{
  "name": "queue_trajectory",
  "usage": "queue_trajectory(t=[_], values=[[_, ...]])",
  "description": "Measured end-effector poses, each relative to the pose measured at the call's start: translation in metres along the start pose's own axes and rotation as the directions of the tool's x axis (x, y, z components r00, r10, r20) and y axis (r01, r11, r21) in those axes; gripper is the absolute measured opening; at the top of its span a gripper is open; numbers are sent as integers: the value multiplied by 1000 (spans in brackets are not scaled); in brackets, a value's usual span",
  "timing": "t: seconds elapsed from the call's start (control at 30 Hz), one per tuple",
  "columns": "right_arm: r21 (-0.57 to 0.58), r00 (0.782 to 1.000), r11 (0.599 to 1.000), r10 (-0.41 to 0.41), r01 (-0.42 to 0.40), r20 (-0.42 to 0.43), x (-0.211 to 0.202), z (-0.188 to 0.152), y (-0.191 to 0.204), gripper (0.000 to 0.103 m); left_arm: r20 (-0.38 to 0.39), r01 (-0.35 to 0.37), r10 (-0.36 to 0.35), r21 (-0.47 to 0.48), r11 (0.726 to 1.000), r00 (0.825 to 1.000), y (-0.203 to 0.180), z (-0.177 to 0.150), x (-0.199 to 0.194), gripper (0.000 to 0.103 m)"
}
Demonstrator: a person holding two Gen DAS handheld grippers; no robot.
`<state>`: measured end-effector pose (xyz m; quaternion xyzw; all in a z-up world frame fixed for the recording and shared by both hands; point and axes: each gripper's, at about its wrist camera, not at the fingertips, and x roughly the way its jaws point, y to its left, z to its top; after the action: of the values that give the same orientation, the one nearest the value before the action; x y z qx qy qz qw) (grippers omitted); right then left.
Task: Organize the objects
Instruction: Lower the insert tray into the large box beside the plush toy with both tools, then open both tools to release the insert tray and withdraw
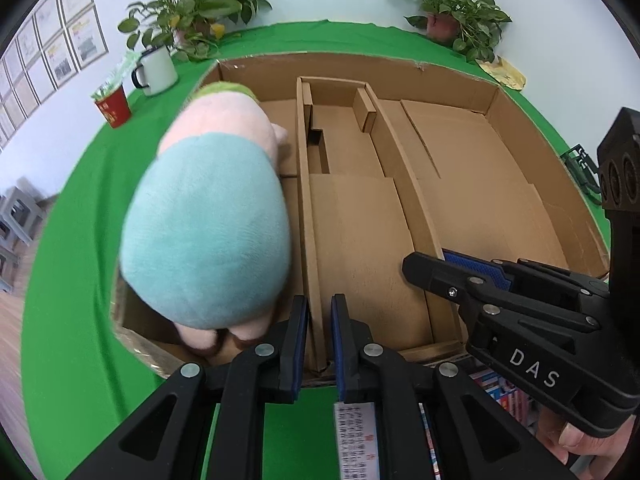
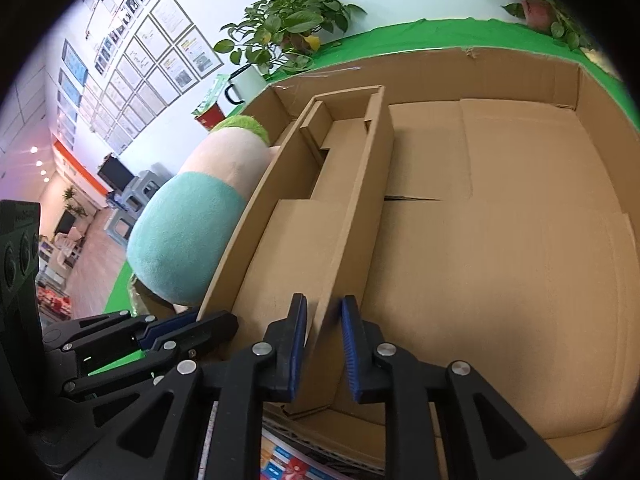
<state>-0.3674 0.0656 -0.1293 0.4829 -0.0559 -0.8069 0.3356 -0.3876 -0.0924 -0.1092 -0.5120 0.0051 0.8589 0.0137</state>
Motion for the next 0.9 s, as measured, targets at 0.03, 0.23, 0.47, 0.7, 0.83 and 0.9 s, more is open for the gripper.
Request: queue_trajectory(t=[0.03, 0.23, 0.47, 0.7, 0.83, 0.9], values=[[4, 1000, 1000, 14, -14, 0, 2, 0, 0, 19, 0, -3, 3, -2, 1000, 1000, 2, 0, -1, 10], [-8, 1000, 1000, 29, -29, -2, 8, 2, 3, 21, 13, 22, -22, -7, 1000, 1000, 5, -5, -11, 10], [-43, 998, 998, -53, 54, 29, -2, -2, 7, 67, 100, 2, -4, 18, 1000, 995, 3, -15, -35, 41], [-84, 938, 953, -268, 292, 219, -77, -28, 2, 89, 377, -119, 106, 11, 993, 920, 0, -45, -106, 101], [-86, 922, 941, -299, 328, 245, -110, -60, -1, 92, 415, -110, 87, 32, 993, 906, -11, -64, -132, 101], [-82, 916, 939, -303, 334, 263, -122, -71, 0, 93, 415, -103, 74, 48, 994, 907, -14, -74, -142, 101]])
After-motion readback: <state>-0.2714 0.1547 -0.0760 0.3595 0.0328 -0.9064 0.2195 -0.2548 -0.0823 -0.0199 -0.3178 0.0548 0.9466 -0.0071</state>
